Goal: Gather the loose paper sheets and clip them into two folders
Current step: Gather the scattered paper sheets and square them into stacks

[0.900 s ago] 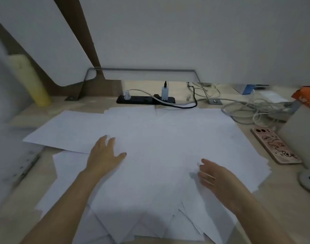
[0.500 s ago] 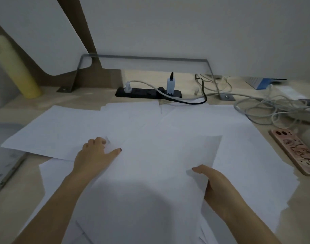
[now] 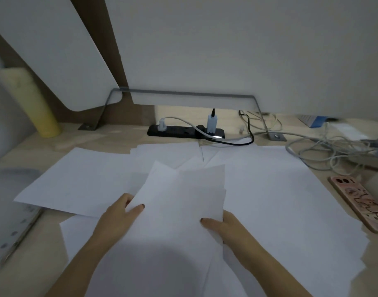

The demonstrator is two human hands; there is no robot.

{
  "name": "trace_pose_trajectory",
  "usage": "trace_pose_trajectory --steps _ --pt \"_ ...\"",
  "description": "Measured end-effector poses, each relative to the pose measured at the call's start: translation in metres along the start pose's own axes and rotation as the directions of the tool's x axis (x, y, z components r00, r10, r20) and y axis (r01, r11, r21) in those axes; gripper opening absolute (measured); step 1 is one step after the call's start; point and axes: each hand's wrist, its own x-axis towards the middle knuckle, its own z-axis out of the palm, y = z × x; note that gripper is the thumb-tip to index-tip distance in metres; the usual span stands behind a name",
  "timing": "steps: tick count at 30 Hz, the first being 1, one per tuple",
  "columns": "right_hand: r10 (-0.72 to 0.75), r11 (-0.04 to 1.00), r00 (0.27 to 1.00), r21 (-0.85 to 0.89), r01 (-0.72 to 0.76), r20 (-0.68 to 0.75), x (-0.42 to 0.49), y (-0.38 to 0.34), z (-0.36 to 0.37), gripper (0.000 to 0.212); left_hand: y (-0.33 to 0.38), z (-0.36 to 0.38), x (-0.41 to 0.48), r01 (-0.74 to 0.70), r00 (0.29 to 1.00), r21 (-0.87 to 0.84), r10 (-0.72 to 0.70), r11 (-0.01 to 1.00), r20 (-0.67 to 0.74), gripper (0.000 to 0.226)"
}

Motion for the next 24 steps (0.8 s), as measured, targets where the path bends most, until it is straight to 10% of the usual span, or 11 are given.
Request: trace_pose_trajectory --steps 6,14,24 --pt "-0.228 0.946 0.931 -0.29 0.143 -0.284 0.005 0.001 -0.058 0.024 -0.002 -0.007 -0.014 0.039 0.983 -0.311 -0.091 0.95 -0.156 0.017" --pt "-0.095 0.882 0.764 -0.409 -0.232 -0.638 0.016 0.016 -0.158 0.055 -0.01 0.012 -0.05 0.055 0.966 -0.43 -0.157 0.901 -0.206 0.018" --pt "-0.156 0.6 0.83 -0.719 -0.35 -0.535 0.015 0.011 -0.184 0.08 -0.006 0.019 -0.056 -0.015 0.947 -0.392 -0.112 0.92 -0.3 0.012"
